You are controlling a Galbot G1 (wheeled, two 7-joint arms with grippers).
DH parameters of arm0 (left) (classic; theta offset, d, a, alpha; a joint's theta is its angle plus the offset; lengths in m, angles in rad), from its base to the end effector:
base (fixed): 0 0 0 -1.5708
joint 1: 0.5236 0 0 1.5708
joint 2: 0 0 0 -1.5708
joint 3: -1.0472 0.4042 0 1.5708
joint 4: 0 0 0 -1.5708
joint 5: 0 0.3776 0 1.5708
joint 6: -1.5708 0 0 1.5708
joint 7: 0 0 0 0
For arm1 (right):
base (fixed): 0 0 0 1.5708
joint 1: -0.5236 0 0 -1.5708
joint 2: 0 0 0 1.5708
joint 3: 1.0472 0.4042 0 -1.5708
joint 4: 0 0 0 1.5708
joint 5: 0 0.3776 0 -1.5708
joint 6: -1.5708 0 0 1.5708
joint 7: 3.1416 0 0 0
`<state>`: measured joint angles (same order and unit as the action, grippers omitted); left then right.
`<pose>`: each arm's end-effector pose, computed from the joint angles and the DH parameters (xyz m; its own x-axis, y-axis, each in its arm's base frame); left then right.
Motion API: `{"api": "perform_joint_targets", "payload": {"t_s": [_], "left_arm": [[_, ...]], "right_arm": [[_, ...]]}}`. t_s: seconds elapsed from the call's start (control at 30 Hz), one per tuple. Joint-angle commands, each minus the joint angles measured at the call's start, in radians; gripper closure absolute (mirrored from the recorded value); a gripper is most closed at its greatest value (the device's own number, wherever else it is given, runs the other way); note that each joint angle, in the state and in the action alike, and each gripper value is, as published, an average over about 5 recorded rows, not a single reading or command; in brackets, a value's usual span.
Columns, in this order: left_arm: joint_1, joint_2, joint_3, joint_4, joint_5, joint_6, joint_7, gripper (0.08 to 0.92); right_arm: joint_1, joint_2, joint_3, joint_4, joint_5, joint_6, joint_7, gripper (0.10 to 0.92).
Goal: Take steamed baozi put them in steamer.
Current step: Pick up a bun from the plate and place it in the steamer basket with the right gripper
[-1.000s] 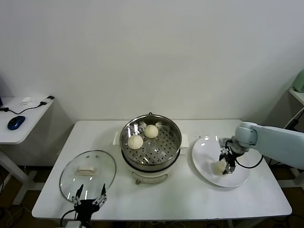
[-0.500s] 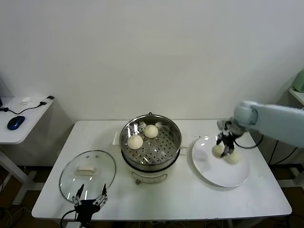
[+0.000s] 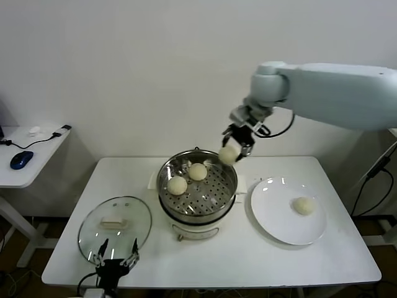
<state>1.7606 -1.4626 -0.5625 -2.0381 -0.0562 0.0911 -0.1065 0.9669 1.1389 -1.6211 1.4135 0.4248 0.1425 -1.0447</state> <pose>0.1033 0.0383 -0.3954 -0.9417 -0.0974 0.3220 -0.0728 0.9935 0.0874 0.5854 0.0905 0.0538 -0.1465 -0.1924 0.9703 -0.5655 -0.7885 -0.2417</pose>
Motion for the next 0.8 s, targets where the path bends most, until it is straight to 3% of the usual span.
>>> {"api": "perform_joint_targets", "payload": {"t_s": [0.03, 0.5, 0.8], "left_arm": [[-0.002, -0.001, -0.001, -0.002, -0.001, 0.003, 0.001, 0.177], [-0.001, -0.009, -0.006, 0.009, -0.006, -0.001, -0.002, 0.177], [0.007, -0.01, -0.009, 0.009, -0.013, -0.004, -0.004, 0.177]], "right_arm": [[-0.109, 0.172, 0.043, 0.116, -0.275, 0.303, 0.049, 0.389], [-0.318, 0.21, 0.058, -0.042, -0.485, 0.356, 0.14, 0.389], [-0.345, 0.221, 0.066, -0.085, -0.484, 0.366, 0.118, 0.389]]}}
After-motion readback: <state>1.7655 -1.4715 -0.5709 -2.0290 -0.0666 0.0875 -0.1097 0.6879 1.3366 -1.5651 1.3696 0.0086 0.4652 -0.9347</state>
